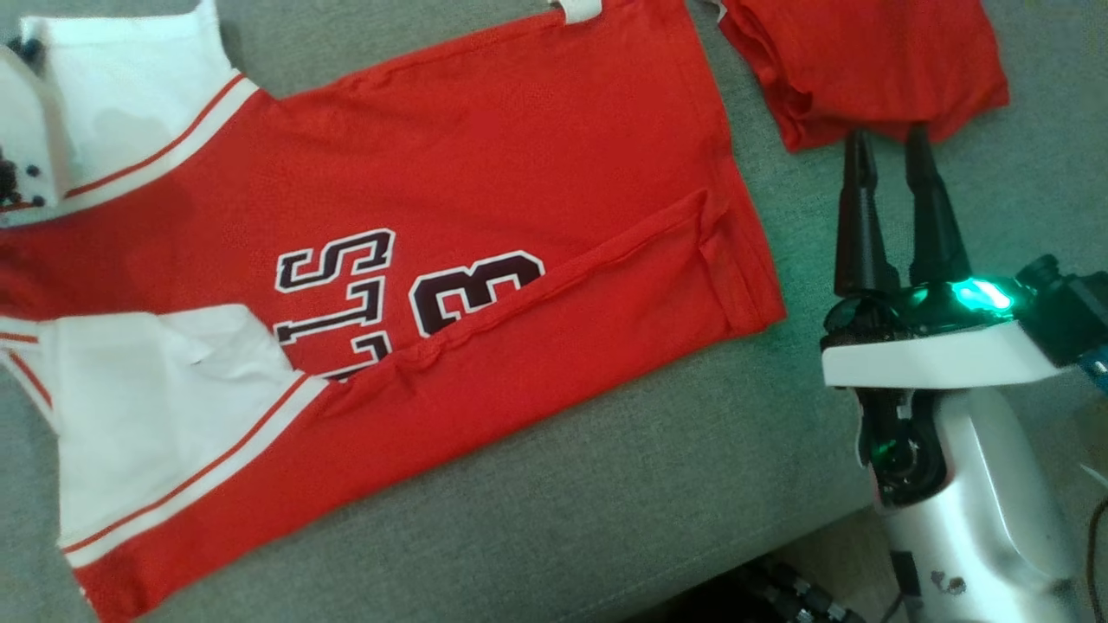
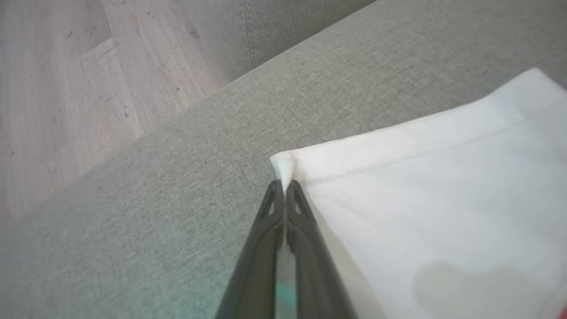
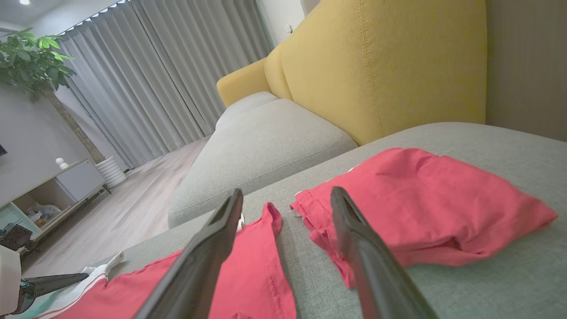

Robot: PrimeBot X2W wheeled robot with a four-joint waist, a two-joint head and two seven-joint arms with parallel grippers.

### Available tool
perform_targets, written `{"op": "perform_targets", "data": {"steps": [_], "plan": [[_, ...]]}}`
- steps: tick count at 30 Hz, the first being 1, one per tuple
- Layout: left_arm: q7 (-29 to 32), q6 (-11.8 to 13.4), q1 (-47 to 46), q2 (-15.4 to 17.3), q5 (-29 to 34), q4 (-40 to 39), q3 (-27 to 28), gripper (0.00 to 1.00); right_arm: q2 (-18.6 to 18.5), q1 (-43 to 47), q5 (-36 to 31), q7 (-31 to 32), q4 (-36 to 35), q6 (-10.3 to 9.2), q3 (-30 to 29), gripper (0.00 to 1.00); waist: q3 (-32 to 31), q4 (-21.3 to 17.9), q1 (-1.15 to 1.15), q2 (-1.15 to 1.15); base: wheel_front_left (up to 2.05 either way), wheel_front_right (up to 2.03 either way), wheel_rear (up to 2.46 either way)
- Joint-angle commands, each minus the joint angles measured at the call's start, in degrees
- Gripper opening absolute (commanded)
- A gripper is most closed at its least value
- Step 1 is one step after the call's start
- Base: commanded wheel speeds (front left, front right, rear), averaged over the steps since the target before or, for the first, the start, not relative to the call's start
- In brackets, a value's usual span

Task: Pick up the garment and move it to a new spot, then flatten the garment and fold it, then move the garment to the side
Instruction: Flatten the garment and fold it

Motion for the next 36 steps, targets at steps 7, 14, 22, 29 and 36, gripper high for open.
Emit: {"op": "perform_targets", "data": {"steps": [7, 14, 22, 29, 36], "plan": [[-7.95, 0.11, -0.65, -0.84, -0.18, -1.51, -1.39, 0.00, -0.11, 0.08, -3.40, -0.36, 0.69, -0.04, -0.75, 1.00, -4.56, 4.33, 0.00, 0.00, 0.00, 0.00, 0.00], [-19.69, 0.20, -0.65, -3.78, 1.92, -4.99, -3.24, 0.00, -0.11, -1.53, -9.50, 1.83, 2.58, -0.04, -4.66, 1.00, -8.56, 10.22, 0.00, 0.00, 0.00, 0.00, 0.00], [-24.41, 0.83, 2.32, -5.65, 2.91, -12.46, -4.71, 0.00, -0.11, -6.68, -17.23, 11.76, 4.51, -0.04, -7.70, 1.00, -10.17, 16.50, 0.00, 0.00, 0.00, 0.00, 0.00], [-24.05, 3.81, 5.74, -5.02, 3.34, -24.17, -5.64, 0.00, -1.97, -15.33, -21.81, 24.07, 12.74, -0.04, -11.93, 1.00, -9.32, 21.22, 0.00, 0.00, 0.00, 0.00, 0.00], [-22.25, 6.40, 7.96, -3.42, 3.49, -33.54, -6.15, 0.00, -6.11, -22.69, -26.21, 29.40, 25.62, -0.04, -16.05, 1.00, -7.73, 24.00, 0.00, 0.00, 0.00, 0.00, 0.00]]}}
